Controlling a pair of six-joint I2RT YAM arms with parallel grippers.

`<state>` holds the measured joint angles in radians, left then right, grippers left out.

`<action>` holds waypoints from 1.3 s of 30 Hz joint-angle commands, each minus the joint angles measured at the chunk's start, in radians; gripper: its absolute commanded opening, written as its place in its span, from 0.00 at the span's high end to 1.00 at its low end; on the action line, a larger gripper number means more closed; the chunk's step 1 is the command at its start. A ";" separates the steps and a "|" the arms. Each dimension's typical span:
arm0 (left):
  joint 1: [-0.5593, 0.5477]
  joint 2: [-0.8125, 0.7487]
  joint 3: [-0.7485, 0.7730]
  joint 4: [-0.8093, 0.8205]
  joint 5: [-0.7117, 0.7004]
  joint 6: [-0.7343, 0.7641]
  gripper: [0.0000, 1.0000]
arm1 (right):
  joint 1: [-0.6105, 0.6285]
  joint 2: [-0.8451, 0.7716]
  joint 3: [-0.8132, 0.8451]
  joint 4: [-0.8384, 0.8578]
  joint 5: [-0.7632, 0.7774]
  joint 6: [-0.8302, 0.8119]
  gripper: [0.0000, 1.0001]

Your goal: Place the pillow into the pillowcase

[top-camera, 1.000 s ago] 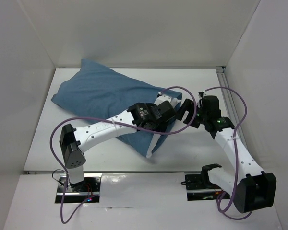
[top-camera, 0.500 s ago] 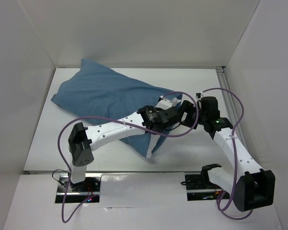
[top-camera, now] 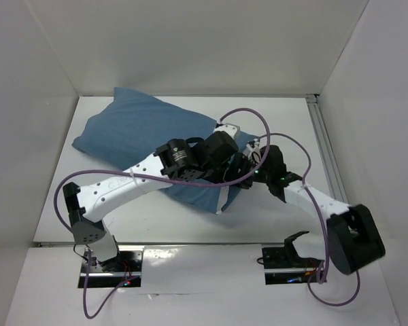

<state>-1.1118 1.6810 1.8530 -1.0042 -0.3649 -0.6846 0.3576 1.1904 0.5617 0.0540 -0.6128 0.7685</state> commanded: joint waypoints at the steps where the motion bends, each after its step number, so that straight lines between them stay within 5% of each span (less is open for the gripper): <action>1: 0.027 -0.044 0.029 0.171 0.210 0.020 1.00 | 0.079 0.165 0.083 0.311 0.008 0.057 0.38; 3: 0.039 -0.053 0.075 0.209 0.300 0.040 1.00 | 0.092 0.257 0.159 0.358 -0.016 0.043 0.62; 4: 0.040 -0.053 0.098 0.237 0.332 0.040 1.00 | 0.092 0.315 0.234 0.425 -0.053 0.054 0.84; 7: 0.085 -0.053 0.222 0.272 0.455 0.049 1.00 | 0.023 0.331 0.386 0.525 -0.076 0.116 1.00; 11: 0.159 -0.075 0.287 0.390 0.570 0.060 1.00 | -0.014 0.252 0.529 0.492 -0.058 0.109 1.00; 16: 0.291 -0.046 0.287 0.536 0.809 -0.031 1.00 | 0.093 0.198 0.390 0.506 0.053 0.104 1.00; 22: 0.282 0.051 0.128 0.745 1.029 -0.170 1.00 | 0.274 0.518 0.172 0.893 0.140 0.264 1.00; 27: 0.264 0.098 0.075 0.809 1.066 -0.191 1.00 | 0.259 0.623 0.077 1.130 0.130 0.408 1.00; 33: 0.274 0.062 0.029 0.782 1.031 -0.171 1.00 | 0.225 0.453 0.026 0.939 0.183 0.332 1.00; 35: 0.296 0.062 0.038 0.739 1.040 -0.136 0.81 | 0.215 0.375 0.012 0.852 0.218 0.301 1.00; 36: 0.296 0.062 0.049 0.722 1.052 -0.125 0.62 | 0.202 0.348 0.012 0.809 0.228 0.289 1.00; 37: 0.305 0.053 0.049 0.701 1.052 -0.112 0.30 | 0.202 0.319 0.012 0.755 0.243 0.270 0.97; 39: 0.316 0.043 0.069 0.630 1.052 -0.076 0.11 | 0.181 0.223 0.030 0.511 0.275 0.204 0.73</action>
<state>-0.8112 1.7912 1.8603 -0.4187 0.6453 -0.8043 0.5529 1.5394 0.5709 0.8043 -0.4011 1.0626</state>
